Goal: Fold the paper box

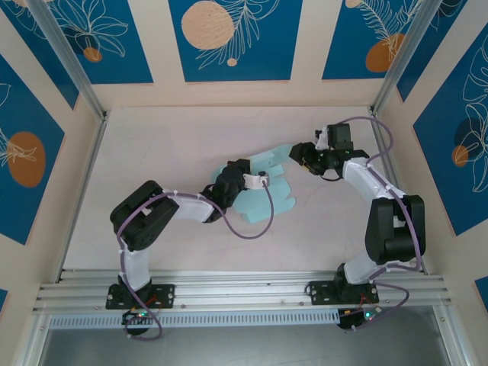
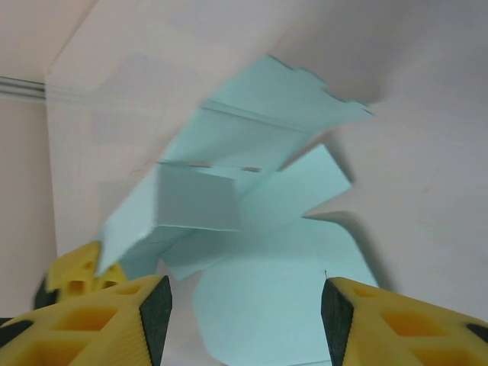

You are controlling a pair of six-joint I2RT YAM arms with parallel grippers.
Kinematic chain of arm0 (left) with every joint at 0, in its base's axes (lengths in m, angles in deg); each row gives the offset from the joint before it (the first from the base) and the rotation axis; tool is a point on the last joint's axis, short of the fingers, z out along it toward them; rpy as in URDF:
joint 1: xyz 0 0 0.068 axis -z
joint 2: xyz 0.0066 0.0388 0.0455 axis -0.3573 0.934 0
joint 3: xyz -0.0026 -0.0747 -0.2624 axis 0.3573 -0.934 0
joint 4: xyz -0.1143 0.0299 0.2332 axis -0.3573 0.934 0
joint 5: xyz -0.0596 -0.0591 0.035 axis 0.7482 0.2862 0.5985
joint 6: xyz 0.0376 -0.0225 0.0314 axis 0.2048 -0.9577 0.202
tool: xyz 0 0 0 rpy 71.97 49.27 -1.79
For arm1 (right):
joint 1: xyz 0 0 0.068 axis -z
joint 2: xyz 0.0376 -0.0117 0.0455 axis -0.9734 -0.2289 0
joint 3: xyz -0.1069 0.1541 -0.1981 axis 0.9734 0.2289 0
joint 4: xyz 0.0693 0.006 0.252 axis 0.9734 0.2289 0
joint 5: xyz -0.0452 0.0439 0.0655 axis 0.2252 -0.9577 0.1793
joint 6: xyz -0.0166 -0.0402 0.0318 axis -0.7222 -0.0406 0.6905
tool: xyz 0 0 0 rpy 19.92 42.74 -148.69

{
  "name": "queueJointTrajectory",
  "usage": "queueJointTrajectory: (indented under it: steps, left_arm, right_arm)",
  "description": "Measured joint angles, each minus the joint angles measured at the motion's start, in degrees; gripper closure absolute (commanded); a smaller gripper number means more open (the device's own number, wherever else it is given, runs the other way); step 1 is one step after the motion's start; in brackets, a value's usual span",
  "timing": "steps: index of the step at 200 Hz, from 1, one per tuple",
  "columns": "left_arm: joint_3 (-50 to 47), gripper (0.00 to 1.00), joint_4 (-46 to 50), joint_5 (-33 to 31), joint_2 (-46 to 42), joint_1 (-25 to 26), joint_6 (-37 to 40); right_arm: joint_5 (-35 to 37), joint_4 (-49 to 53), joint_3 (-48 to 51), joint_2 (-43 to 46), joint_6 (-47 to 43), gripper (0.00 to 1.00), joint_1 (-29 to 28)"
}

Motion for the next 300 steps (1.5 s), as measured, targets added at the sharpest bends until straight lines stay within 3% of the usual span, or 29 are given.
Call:
queueJointTrajectory:
  steps: [52,133,300]
  left_arm:
    - [0.07,1.00,0.04,0.00,0.00,0.00,0.00]
    - [0.92,1.00,0.52,0.22,0.63,-0.07,-0.07]
    - [3.72,1.00,2.99,0.35,2.99,-1.16,-1.66]
  right_arm:
    - [-0.85,-3.48,1.51,-7.19,-0.11,0.48,0.28]
    - [-2.89,-5.46,-6.64,-22.10,-1.49,0.51,-0.07]
    - [-8.59,-11.41,-7.28,-25.03,-0.44,0.53,-1.62]
